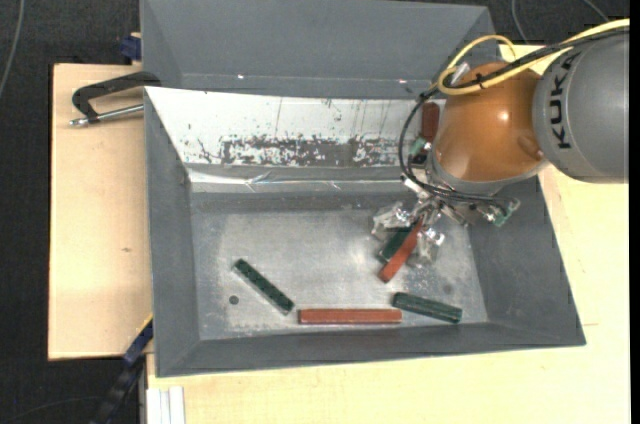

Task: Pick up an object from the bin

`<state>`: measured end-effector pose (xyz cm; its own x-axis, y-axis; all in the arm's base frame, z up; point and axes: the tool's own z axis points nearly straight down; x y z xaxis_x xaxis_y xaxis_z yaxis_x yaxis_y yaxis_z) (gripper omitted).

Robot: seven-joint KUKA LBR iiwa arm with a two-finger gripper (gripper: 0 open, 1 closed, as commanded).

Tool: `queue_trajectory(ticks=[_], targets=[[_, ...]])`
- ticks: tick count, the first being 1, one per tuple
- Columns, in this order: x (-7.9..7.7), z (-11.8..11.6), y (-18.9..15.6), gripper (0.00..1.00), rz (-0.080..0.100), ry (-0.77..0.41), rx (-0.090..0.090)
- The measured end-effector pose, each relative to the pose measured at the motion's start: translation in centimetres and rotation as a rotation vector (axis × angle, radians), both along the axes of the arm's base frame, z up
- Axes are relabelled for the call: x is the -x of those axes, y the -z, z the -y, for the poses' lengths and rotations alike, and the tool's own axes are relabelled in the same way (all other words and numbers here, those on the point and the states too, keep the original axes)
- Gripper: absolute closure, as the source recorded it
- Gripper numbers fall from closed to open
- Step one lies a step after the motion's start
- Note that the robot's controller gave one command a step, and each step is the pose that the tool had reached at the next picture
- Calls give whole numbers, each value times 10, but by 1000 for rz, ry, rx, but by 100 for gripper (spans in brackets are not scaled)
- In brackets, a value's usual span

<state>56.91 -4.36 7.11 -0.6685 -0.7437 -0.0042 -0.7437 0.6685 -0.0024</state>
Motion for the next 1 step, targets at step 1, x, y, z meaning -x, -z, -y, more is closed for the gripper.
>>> queue_trajectory(ticks=[1], targets=[[0,0,0,100,0,0,0]])
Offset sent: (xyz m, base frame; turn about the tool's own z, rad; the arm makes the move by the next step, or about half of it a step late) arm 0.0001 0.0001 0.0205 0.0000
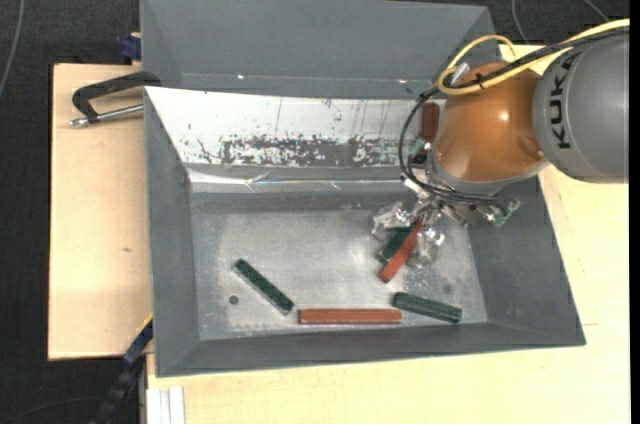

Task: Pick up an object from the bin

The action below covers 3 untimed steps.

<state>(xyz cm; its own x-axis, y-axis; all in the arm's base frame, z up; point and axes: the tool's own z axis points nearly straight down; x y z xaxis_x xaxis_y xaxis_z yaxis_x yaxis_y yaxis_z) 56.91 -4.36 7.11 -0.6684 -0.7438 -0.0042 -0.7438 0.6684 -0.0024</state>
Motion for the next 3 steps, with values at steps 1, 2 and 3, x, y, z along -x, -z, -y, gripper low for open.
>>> queue_trajectory(ticks=[1,2,3], targets=[[0,0,-3,100,-2,0,0],[2,-1,-13,100,-7,0,0],[2,-1,-33,100,-7,1,-1]])
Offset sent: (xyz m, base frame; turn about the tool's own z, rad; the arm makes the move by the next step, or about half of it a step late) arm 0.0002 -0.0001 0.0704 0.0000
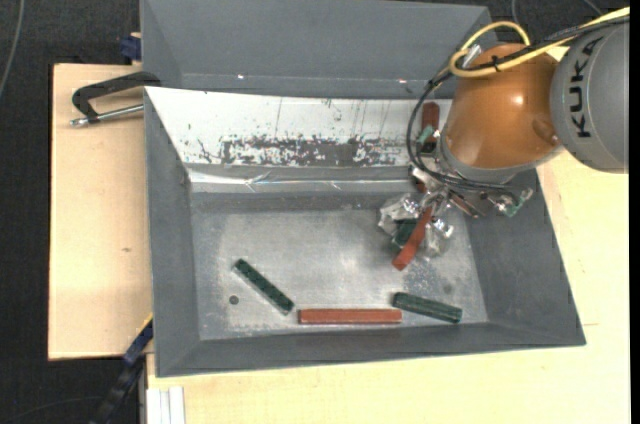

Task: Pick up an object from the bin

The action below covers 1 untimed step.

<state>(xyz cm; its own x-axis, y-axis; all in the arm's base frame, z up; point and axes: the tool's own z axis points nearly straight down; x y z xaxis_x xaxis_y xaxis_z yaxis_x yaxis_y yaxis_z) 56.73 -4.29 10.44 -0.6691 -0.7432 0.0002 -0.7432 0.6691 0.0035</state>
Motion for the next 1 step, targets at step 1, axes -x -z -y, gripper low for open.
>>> queue_trajectory(ticks=[1], targets=[[-1,0,-21,100,6,0,1]])
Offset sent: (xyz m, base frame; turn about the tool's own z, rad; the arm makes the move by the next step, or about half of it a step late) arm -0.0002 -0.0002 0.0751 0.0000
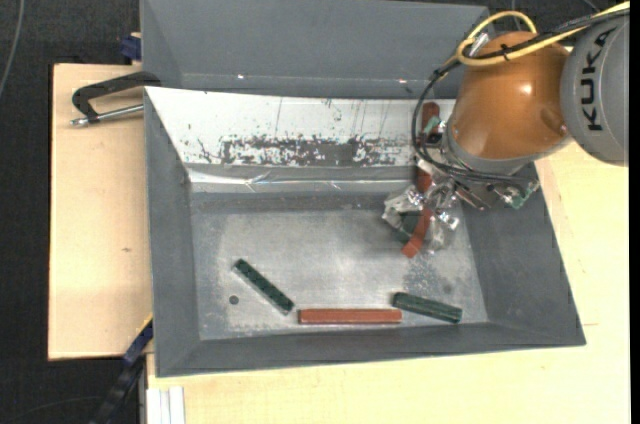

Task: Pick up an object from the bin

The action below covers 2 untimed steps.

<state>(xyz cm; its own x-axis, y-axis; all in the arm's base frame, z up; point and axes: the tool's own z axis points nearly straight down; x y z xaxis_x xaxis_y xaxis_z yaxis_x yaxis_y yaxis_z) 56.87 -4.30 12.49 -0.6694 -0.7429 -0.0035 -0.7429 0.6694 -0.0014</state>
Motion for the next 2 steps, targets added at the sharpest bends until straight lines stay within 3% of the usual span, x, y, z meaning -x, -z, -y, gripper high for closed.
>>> queue_trajectory(ticks=[2], targets=[[-1,0,-31,100,3,2,0]])
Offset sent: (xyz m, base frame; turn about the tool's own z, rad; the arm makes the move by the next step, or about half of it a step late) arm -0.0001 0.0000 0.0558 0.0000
